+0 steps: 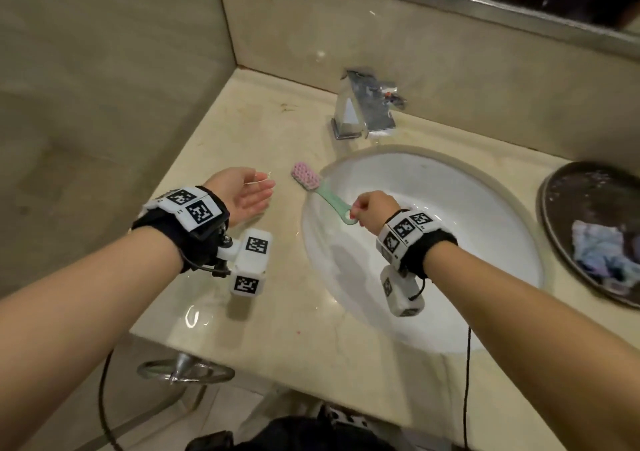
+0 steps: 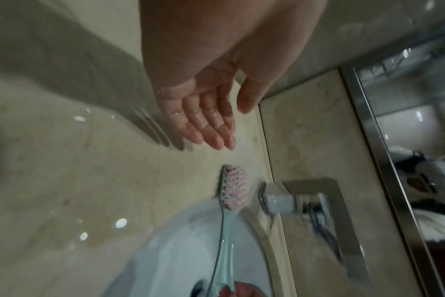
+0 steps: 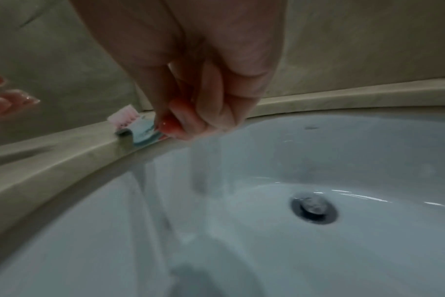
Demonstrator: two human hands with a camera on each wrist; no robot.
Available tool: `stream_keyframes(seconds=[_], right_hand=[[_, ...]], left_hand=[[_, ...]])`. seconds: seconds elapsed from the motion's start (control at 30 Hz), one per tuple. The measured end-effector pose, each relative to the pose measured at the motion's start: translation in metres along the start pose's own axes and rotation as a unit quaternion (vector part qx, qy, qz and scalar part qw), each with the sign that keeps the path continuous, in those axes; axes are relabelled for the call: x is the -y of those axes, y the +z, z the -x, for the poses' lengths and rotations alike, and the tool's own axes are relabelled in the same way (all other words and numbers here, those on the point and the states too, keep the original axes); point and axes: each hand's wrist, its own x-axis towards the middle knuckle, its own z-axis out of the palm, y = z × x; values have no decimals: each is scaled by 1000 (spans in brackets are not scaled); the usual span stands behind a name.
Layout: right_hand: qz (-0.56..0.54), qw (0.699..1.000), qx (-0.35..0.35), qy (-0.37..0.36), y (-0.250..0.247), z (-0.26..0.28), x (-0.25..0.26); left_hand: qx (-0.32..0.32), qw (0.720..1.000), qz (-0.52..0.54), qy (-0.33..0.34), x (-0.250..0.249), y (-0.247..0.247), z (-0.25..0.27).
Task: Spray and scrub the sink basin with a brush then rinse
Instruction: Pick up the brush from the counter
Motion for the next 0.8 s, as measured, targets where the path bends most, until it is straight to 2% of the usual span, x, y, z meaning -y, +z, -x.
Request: stream_keyframes(seconds=[0.17,0.33,0.5,0.57,0.6,0.67,0.73,0.8], right_hand=[[-50,995,-67,54,-39,23,-74],[-127,973,-150,123,-75,59,-151],[-247,917,-252,189,-107,91,-217],[-259,895,-283,227,-120,100,-243],[-268,889,-280,245,-126,105,-252],[-248,902,-243,256,-135,106,-258],[-230,894,-237,303,-144,104,-263],[-121,915,-237,304,-151,95,-264]], left_hand=[[65,994,-81,-13,9,73,-1],[140,977,-163,0,21,156,11],[182,960,-214,-3,41,223,23],[195,954,-227,-7,52,247,24],[201,952,-232,-10,56,259,25],[207,950,-234,-10,63,274,24],[209,949,-237,-10,70,288,22],[208,949,-238,-11,74,298,21]])
